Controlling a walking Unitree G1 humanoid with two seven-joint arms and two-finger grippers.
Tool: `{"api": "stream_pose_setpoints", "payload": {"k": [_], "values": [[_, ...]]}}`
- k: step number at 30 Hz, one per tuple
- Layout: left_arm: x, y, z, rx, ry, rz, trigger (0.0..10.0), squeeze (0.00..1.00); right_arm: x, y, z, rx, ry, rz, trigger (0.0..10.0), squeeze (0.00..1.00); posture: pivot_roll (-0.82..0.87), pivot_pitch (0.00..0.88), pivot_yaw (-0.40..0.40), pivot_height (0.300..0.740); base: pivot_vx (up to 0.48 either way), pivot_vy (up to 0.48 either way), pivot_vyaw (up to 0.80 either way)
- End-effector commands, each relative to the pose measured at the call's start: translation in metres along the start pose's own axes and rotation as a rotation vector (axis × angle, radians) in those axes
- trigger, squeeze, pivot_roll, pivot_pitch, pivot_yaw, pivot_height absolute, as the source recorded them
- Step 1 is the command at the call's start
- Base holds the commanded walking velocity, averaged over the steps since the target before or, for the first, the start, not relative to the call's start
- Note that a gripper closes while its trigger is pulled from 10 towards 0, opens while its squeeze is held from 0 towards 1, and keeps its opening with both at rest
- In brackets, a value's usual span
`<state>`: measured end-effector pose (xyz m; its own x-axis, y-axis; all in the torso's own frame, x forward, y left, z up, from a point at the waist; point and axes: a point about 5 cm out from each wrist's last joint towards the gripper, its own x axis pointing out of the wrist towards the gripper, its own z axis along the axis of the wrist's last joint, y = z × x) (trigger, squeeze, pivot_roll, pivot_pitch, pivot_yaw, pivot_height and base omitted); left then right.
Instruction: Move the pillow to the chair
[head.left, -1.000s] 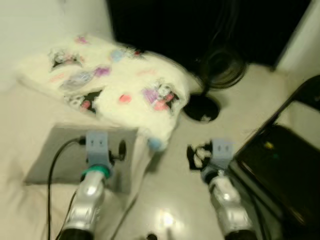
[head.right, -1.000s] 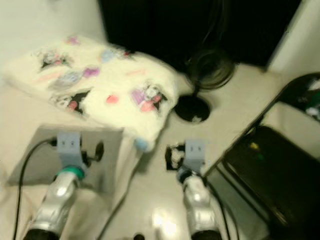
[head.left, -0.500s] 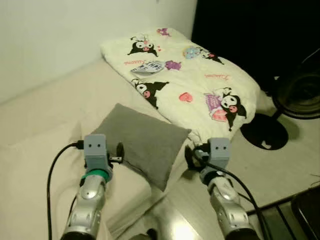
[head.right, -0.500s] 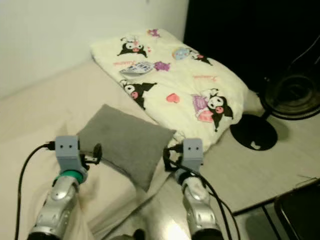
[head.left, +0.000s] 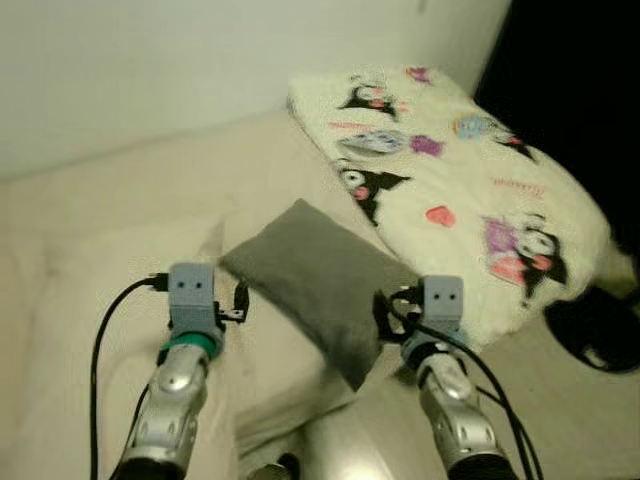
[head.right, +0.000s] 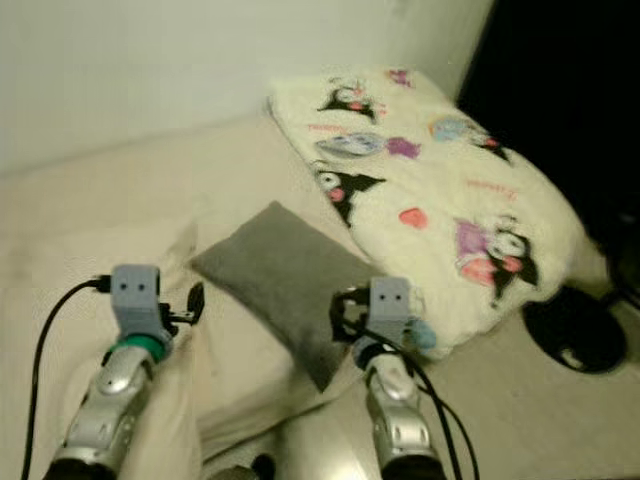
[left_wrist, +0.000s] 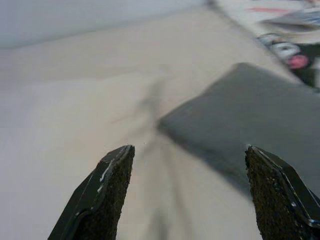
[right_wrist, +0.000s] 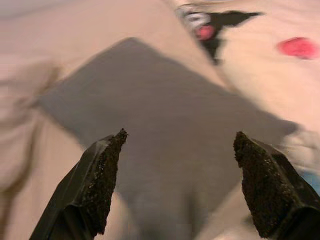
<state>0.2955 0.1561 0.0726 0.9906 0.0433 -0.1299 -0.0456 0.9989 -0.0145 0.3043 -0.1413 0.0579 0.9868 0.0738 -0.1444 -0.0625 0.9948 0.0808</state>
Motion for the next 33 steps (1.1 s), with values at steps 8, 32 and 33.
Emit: {"api": "stream_pose_setpoints", "payload": {"k": [8, 32, 33], "values": [[-0.0006, -0.0021, -0.0024, 0.006, 0.019, -0.01, 10.0, 0.0, -0.0021, -0.0054, -0.0088, -0.001, 0.036, -0.015, 10.0, 0.0, 0.08, 0.031, 0.076, 0.74, 0.0, 0.0, 0.8], [-0.0002, 0.0029, -0.0037, 0.043, 0.047, -0.004, 10.0, 0.0, 0.0034, -0.0126, -0.0115, 0.042, 0.068, -0.113, 10.0, 0.0, 0.1, 0.035, 0.067, 0.74, 0.0, 0.0, 0.73], [-0.0002, 0.0029, -0.0037, 0.043, 0.047, -0.004, 10.0, 0.0, 0.0034, -0.0126, -0.0115, 0.042, 0.068, -0.113, 10.0, 0.0, 0.1, 0.035, 0.067, 0.74, 0.0, 0.0, 0.0]]}}
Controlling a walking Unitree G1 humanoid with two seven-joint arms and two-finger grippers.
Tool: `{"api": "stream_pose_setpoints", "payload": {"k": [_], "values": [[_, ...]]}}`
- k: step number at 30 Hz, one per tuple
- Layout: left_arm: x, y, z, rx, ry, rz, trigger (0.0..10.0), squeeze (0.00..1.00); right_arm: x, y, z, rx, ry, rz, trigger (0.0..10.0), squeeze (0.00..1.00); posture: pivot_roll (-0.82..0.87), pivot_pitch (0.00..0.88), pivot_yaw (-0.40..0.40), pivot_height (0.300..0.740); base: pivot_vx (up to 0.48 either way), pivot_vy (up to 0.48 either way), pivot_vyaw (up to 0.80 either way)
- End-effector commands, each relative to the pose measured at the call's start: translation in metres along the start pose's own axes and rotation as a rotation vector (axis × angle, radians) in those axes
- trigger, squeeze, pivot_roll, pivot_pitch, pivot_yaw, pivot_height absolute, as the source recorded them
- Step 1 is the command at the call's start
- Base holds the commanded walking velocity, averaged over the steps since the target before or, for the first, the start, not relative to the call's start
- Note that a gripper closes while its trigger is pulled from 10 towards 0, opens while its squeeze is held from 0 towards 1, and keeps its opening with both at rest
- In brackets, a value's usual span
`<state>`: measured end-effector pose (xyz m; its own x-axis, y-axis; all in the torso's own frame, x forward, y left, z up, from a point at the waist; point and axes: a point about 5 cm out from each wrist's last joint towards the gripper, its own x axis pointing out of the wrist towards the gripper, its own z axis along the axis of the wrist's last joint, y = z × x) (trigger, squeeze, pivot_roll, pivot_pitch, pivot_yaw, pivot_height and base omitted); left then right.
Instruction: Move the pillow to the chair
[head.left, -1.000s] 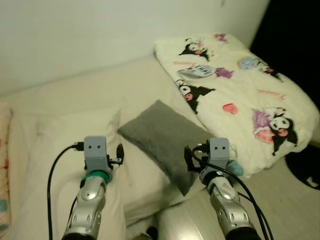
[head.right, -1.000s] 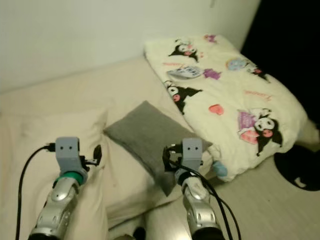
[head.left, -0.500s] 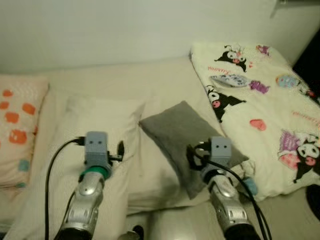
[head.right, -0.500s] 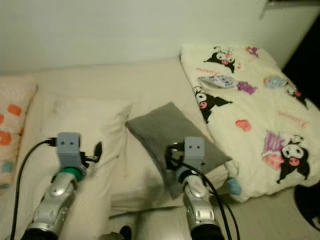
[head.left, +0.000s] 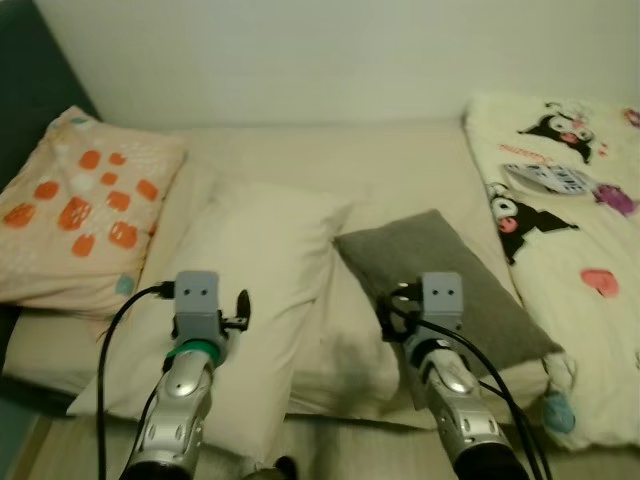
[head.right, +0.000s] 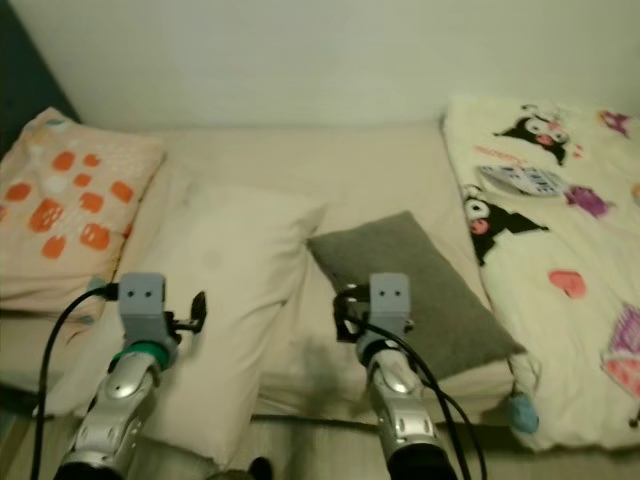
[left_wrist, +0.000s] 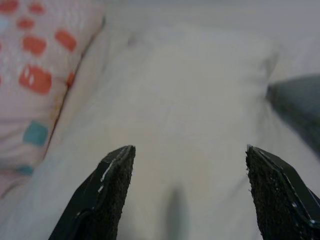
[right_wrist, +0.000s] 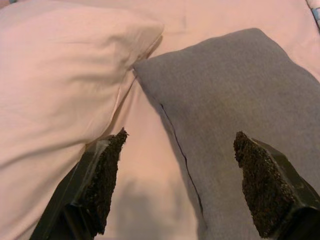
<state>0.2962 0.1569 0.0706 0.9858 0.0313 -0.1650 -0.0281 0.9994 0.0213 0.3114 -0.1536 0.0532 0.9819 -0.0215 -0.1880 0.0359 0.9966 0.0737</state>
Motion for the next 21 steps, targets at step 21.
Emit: {"api": "stream_pose_setpoints", "payload": {"k": [21], "values": [[-0.0015, 0.003, 0.0001, -0.008, 0.017, -0.003, 10.0, 0.0, -0.0027, 0.0006, -0.0115, 0.044, 0.044, -0.028, 10.0, 0.0, 0.11, 0.046, 0.072, 0.74, 0.0, 0.323, 0.0]]}}
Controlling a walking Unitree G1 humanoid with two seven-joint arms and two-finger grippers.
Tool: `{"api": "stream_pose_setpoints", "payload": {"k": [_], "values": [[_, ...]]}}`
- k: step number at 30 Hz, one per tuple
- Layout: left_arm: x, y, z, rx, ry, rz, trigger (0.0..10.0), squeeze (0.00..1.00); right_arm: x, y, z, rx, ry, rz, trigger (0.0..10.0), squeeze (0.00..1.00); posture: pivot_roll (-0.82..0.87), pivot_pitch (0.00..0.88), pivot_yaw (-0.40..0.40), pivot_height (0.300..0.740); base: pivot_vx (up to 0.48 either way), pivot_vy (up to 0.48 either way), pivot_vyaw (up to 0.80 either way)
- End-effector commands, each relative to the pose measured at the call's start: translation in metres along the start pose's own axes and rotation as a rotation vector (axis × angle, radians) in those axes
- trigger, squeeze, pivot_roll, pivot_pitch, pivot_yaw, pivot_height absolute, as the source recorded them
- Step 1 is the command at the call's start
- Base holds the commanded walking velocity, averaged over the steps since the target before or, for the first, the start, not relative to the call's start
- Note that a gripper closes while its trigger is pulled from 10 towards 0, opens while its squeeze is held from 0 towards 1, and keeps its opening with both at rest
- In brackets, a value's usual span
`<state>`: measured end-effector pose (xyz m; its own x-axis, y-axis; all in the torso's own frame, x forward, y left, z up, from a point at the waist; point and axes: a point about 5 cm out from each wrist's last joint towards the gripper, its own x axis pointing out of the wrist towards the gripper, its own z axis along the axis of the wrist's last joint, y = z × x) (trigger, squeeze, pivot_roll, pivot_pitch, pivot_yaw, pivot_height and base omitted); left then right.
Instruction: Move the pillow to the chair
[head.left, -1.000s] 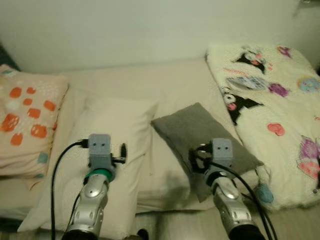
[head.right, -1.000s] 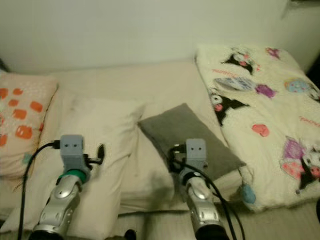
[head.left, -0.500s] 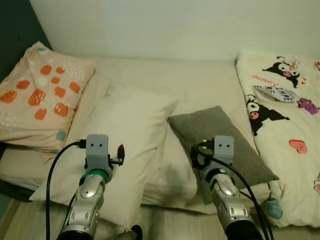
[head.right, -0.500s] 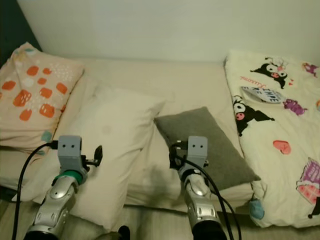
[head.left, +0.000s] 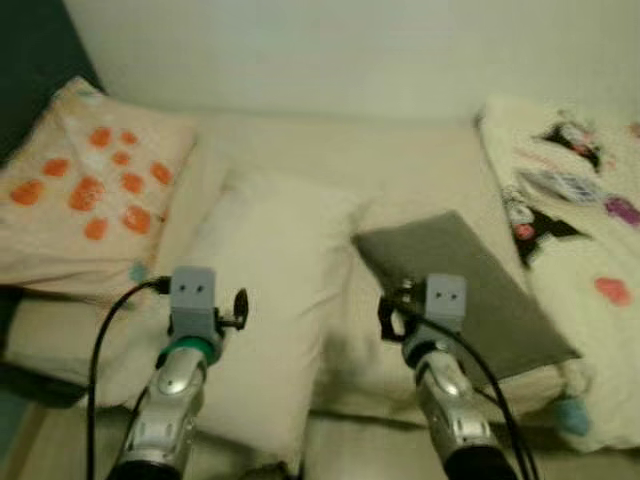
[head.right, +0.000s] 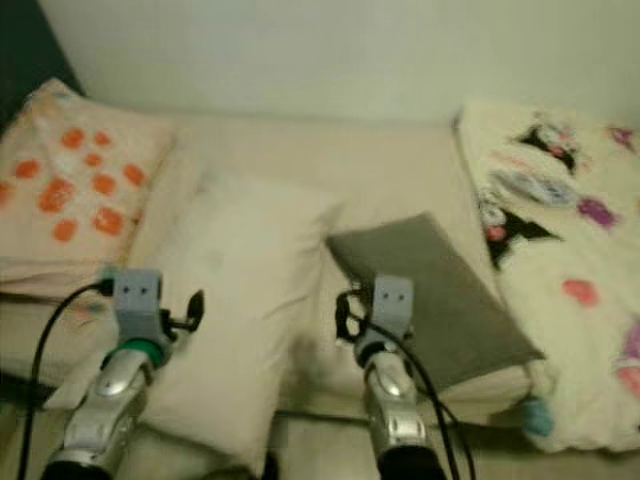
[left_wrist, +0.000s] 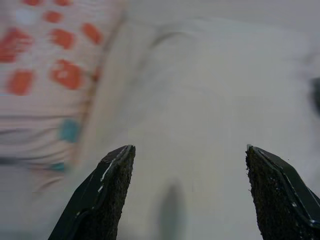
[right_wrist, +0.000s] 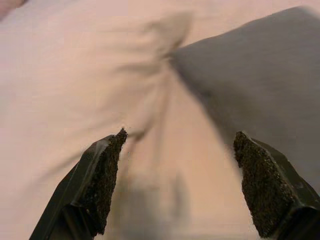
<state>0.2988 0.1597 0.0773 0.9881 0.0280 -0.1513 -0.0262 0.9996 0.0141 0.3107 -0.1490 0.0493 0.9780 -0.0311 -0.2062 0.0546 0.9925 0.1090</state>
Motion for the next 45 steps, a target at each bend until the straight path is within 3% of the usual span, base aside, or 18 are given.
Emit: {"api": "stream_pose_setpoints", "payload": {"k": [1, 25, 28, 40, 45], "values": [[-0.003, 0.0, -0.007, -0.001, 0.031, 0.0, 10.0, 0.0, -0.003, -0.004, -0.007, 0.006, 0.027, -0.017, 10.0, 0.0, 0.11, 0.046, 0.072, 0.74, 0.0, 0.398, 0.0], [0.006, 0.005, 0.005, 0.003, 0.032, -0.015, 10.0, 0.0, -0.002, 0.001, -0.009, 0.032, 0.04, -0.036, 10.0, 0.0, 0.13, 0.079, 0.131, 0.74, 0.0, 0.393, 0.0], [0.006, 0.003, 0.007, -0.019, 0.03, -0.06, 10.0, 0.0, -0.002, 0.0, -0.009, 0.038, 0.038, -0.044, 10.0, 0.0, 0.13, 0.076, 0.137, 0.74, 0.0, -0.153, 0.0], [0.005, 0.006, 0.001, -0.008, 0.079, -0.06, 10.0, 0.0, -0.002, -0.001, -0.01, 0.044, 0.038, -0.057, 10.0, 0.0, 0.13, 0.084, 0.146, 0.74, 0.0, -0.465, 0.0], [0.005, 0.008, -0.002, 0.021, 0.104, -0.061, 10.0, 0.0, -0.003, 0.001, -0.011, 0.046, 0.04, -0.056, 10.0, 0.0, 0.13, 0.087, 0.148, 0.74, 0.0, 0.0, 0.0]]}}
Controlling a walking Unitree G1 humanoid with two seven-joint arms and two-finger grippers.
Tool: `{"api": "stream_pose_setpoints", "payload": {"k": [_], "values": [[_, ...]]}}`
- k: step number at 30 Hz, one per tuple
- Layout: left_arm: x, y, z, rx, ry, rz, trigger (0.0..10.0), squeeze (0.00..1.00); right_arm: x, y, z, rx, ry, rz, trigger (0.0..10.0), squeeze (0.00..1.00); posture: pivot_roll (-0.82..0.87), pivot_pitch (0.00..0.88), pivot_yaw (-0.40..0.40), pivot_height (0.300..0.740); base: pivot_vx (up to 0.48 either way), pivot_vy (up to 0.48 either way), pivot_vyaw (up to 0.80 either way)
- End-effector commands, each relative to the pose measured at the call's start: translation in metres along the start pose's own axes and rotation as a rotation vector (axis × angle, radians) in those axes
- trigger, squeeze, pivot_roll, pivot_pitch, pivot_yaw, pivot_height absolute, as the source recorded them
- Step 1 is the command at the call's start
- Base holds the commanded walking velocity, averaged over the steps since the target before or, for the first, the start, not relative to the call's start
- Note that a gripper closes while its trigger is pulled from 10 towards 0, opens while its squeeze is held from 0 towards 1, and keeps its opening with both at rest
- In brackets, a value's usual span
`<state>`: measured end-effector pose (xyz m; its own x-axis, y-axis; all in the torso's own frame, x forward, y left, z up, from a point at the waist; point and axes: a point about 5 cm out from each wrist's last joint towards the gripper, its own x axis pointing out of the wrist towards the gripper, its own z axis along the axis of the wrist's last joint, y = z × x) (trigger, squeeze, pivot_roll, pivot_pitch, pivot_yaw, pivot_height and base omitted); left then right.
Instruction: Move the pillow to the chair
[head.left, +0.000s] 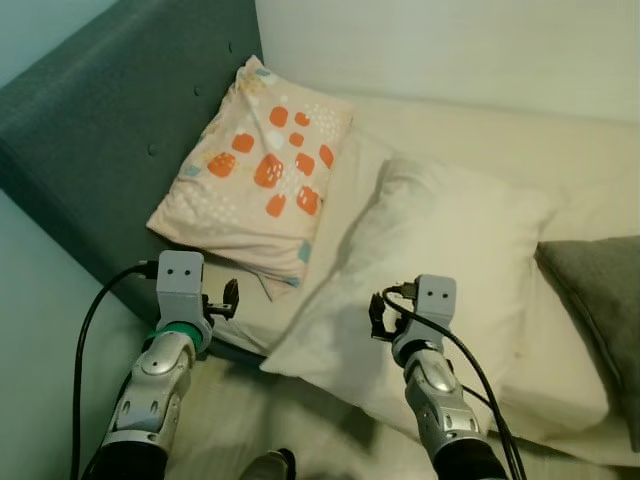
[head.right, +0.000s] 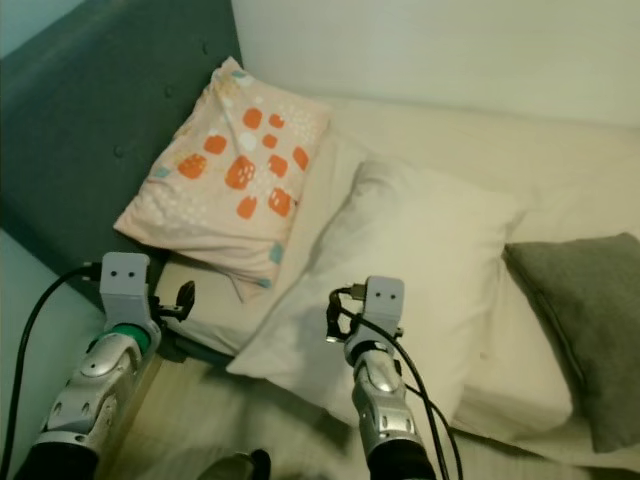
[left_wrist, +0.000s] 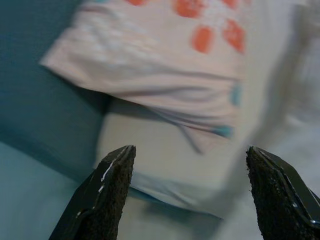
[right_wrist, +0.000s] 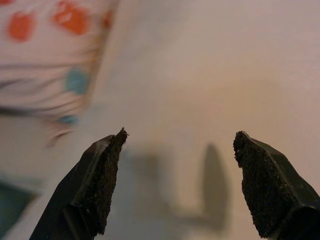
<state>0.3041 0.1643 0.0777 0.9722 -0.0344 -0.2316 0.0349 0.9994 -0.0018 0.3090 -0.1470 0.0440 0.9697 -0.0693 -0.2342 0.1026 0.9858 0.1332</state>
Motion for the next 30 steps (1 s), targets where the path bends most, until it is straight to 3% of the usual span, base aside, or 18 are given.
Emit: {"api": "stream_pose_setpoints", "payload": {"k": [1, 8, 12, 19, 23, 30], "values": [[0.0, 0.003, -0.003, 0.024, 0.024, 0.003, 10.0, 0.0, -0.002, -0.001, -0.005, 0.011, 0.016, -0.014, 10.0, 0.0, 0.13, 0.087, 0.148, 0.74, 0.0, 0.0, 0.0], [0.002, 0.006, -0.003, 0.031, 0.019, -0.016, 10.0, 0.0, -0.002, 0.002, 0.005, 0.026, -0.036, -0.015, 10.0, 0.0, 0.1, 0.072, 0.145, 0.74, 0.0, 0.0, 0.0], [0.003, 0.005, -0.003, 0.021, 0.016, -0.024, 10.0, 0.0, -0.001, -0.006, 0.009, 0.004, -0.056, -0.042, 10.0, 0.0, 0.1, 0.063, 0.13, 0.74, 0.0, 0.0, 0.0], [0.006, -0.015, 0.001, 0.062, -0.031, -0.145, 10.0, 0.0, 0.003, -0.018, 0.014, -0.066, -0.072, -0.09, 10.0, 0.0, 0.08, 0.051, 0.095, 0.74, 0.0, 0.0, 0.0], [0.013, -0.019, 0.004, 0.07, -0.039, -0.112, 10.0, 0.0, 0.003, -0.027, 0.017, -0.101, -0.096, -0.145, 10.0, 0.0, 0.06, 0.039, 0.073, 0.74, 0.0, 0.0, 0.0], [0.015, -0.03, 0.004, 0.071, -0.047, -0.137, 10.0, 0.0, 0.001, -0.035, 0.024, -0.076, -0.142, -0.16, 10.0, 0.0, 0.04, 0.043, 0.069, 0.74, 0.0, 0.0, 0.0]]}}
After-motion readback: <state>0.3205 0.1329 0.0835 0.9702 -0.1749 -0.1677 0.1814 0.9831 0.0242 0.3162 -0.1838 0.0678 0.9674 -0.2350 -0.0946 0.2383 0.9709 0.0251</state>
